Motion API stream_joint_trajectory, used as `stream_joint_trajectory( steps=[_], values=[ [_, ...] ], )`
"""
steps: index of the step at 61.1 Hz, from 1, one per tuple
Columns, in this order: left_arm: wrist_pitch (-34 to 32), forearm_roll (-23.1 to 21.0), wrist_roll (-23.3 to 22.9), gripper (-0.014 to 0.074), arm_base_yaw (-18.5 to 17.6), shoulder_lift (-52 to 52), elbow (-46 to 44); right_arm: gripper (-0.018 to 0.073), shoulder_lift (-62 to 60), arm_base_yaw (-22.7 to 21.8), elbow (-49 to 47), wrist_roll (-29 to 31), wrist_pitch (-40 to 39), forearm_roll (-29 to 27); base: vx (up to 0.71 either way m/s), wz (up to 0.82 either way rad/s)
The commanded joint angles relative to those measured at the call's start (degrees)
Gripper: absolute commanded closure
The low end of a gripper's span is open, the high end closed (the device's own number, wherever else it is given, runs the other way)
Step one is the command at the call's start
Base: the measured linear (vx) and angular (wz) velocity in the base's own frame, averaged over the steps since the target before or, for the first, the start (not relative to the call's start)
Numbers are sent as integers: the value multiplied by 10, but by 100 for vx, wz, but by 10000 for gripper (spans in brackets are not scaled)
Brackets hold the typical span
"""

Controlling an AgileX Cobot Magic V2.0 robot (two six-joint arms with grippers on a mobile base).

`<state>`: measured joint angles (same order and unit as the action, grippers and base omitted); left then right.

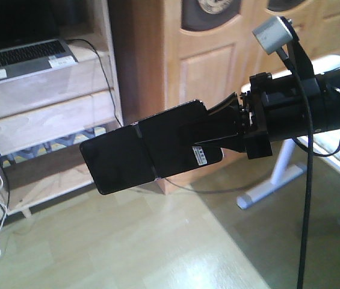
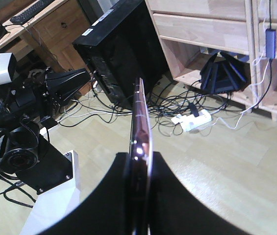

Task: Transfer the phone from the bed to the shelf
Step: 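Keep holding the phone while driving to the wooden shelf, then raise the held phone toward the upper shelf above the laptop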

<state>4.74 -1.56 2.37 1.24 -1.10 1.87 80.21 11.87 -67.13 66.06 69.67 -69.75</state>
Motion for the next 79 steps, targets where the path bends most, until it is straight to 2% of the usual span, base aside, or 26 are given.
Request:
stream_joint_trajectory(
  steps=[1, 42, 79],
  values=[
    [-41, -6, -5, 595, 0, 1, -14, 561, -21, -1, -14, 5, 41, -53, 49, 22],
    [-41, -6, -5, 595, 0, 1, -14, 561, -21, -1, -14, 5, 41, -53, 43, 25],
    [-41, -6, -5, 595, 0, 1, -14, 561, -21, -1, -14, 5, 41, -53, 29, 36]
  ],
)
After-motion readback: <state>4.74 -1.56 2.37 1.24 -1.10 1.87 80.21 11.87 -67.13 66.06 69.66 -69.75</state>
